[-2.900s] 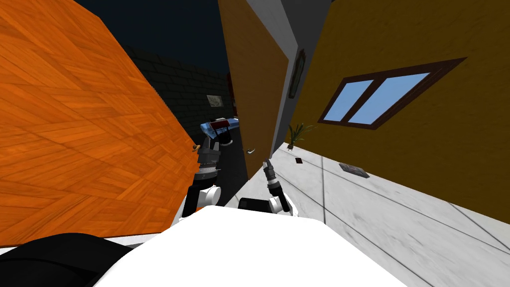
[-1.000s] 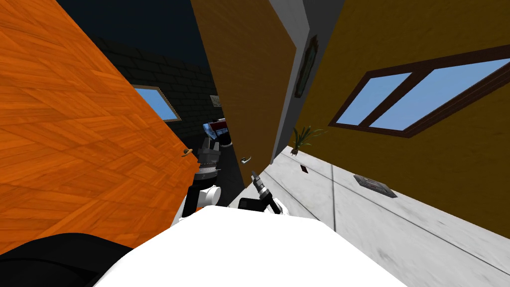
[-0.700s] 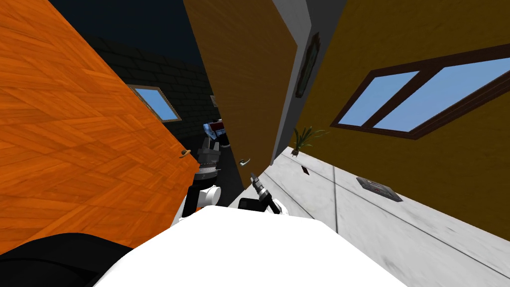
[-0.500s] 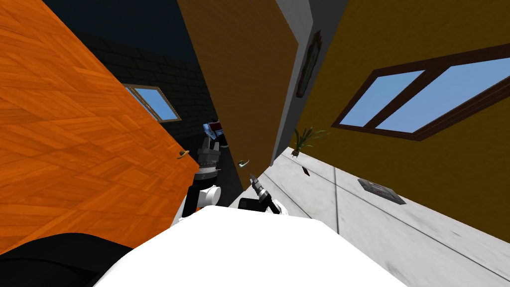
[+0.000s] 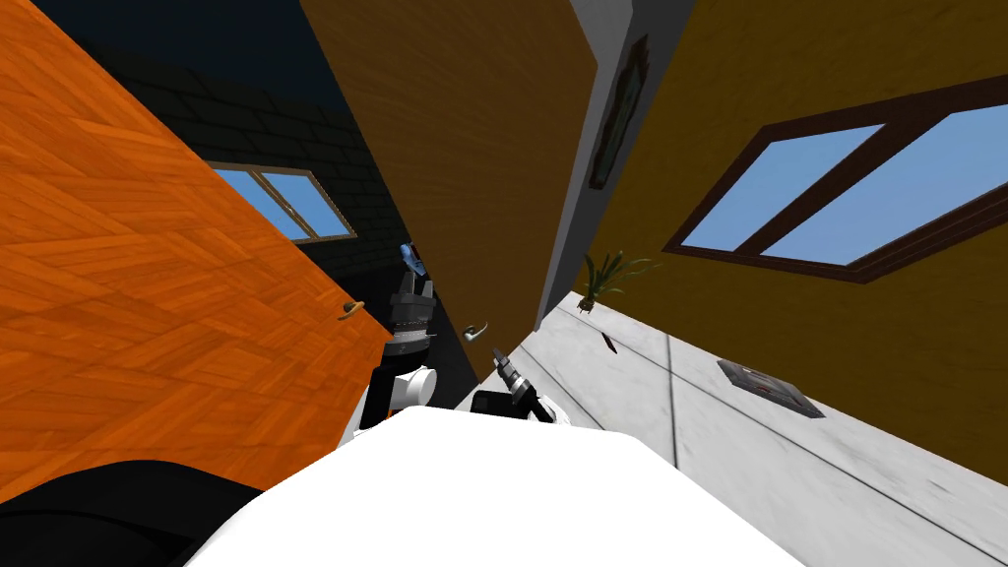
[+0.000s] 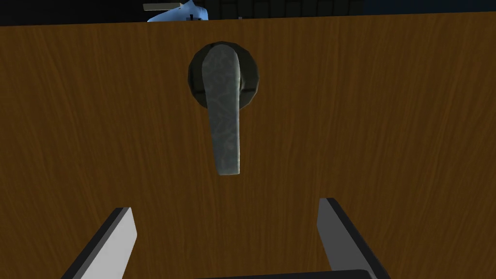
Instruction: Push the door open
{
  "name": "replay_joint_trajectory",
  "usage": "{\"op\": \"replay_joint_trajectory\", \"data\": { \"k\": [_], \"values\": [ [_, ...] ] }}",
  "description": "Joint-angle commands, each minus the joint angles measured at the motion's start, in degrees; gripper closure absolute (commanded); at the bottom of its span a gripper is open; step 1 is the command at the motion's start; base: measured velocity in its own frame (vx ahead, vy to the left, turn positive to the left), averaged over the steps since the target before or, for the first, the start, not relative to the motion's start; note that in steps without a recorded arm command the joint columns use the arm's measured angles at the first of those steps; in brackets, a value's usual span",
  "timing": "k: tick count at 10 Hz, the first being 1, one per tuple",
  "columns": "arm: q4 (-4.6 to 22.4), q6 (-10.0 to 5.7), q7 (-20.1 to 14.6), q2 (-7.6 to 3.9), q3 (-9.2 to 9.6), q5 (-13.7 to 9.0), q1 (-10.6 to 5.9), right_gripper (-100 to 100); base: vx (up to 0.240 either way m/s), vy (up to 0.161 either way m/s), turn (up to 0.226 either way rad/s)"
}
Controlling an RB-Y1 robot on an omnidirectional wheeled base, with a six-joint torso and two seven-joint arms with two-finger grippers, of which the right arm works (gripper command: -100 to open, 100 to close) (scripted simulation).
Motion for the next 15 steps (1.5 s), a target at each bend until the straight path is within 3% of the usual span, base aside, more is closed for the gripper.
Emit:
{"op": "replay_joint_trajectory", "data": {
  "k": [1, 8, 9, 14, 15],
  "values": [
    [0.42, -0.05, 0.06, 0.27, -0.29, -0.01, -0.07, -100, 0.093, 0.094, 0.049],
    [1.65, -0.13, 0.25, 1.30, -1.24, -0.05, -0.26, -100, 0.147, 0.142, 0.030],
    [1.65, -0.13, 0.25, 1.30, -1.24, -0.05, -0.26, 100, -0.009, -0.008, 0.002],
    [1.65, -0.13, 0.25, 1.30, -1.24, -0.05, -0.26, 100, -0.017, -0.015, 0.001],
    [1.85, -0.04, 1.03, 1.41, -2.92, -0.37, -0.05, -100, -0.107, 0.037, -0.165]
  ]
}}
